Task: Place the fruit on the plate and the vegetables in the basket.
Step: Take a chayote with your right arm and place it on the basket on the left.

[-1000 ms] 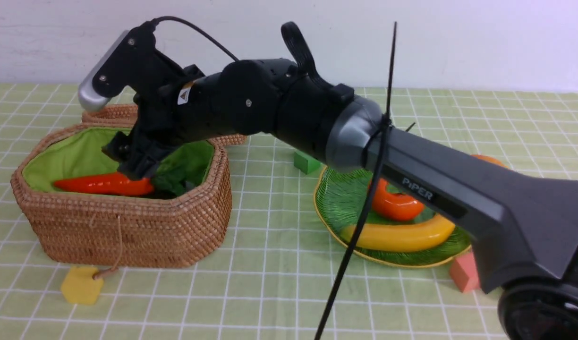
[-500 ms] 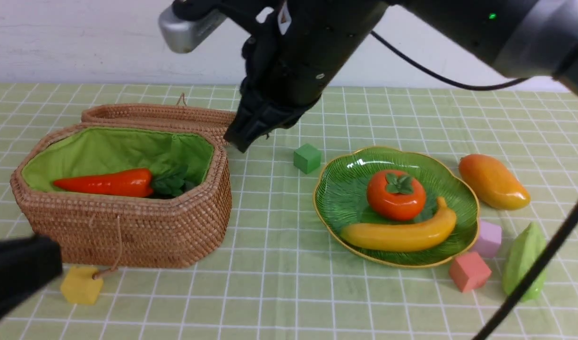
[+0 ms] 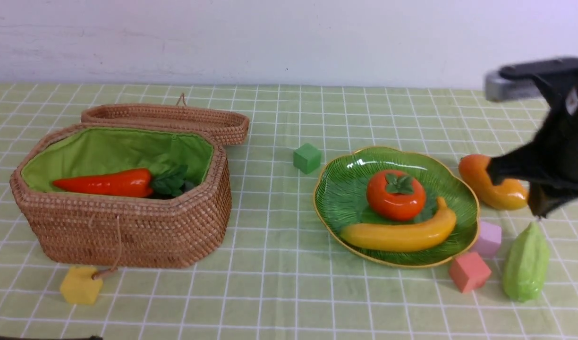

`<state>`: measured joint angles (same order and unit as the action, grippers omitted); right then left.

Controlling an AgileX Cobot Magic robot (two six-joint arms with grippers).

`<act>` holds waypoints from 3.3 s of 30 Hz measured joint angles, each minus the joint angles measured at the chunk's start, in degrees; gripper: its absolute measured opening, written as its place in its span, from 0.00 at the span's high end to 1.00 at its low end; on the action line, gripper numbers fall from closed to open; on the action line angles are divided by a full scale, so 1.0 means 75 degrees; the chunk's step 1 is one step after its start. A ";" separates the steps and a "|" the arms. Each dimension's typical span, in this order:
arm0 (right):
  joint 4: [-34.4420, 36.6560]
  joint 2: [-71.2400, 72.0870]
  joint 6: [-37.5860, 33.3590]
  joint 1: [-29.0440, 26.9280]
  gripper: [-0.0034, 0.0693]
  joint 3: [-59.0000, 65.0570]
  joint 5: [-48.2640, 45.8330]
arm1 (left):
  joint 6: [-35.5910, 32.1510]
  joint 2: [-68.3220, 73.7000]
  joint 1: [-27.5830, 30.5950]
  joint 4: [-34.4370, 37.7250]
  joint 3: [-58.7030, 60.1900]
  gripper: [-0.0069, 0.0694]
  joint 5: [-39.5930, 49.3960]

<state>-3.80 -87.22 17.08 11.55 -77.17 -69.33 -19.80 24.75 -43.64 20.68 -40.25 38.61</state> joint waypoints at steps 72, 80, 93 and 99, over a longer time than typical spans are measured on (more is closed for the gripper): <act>0.2008 -0.3545 -0.3524 0.4660 0.35 -0.5607 0.3341 | 0.8770 0.0000 0.0000 -0.9002 0.0000 0.93 0.0312; 0.2006 -0.5181 -0.3956 0.4785 0.35 -0.6892 0.4324 | 0.9002 0.0000 0.0000 -0.9292 0.0000 0.93 0.0288; 0.1552 -0.5755 -0.4212 0.4791 0.05 -0.6955 0.4864 | 0.9002 0.0000 0.0000 -0.9325 0.0000 0.93 0.0281; 0.1361 -0.5713 -0.4212 0.4791 0.06 -0.6955 0.4541 | 0.9002 0.0000 0.0000 -0.9325 0.0000 0.92 0.0281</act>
<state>6.41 -130.07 -14.51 47.49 -129.33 -35.27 47.72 24.75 -43.64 -49.26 -40.25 40.72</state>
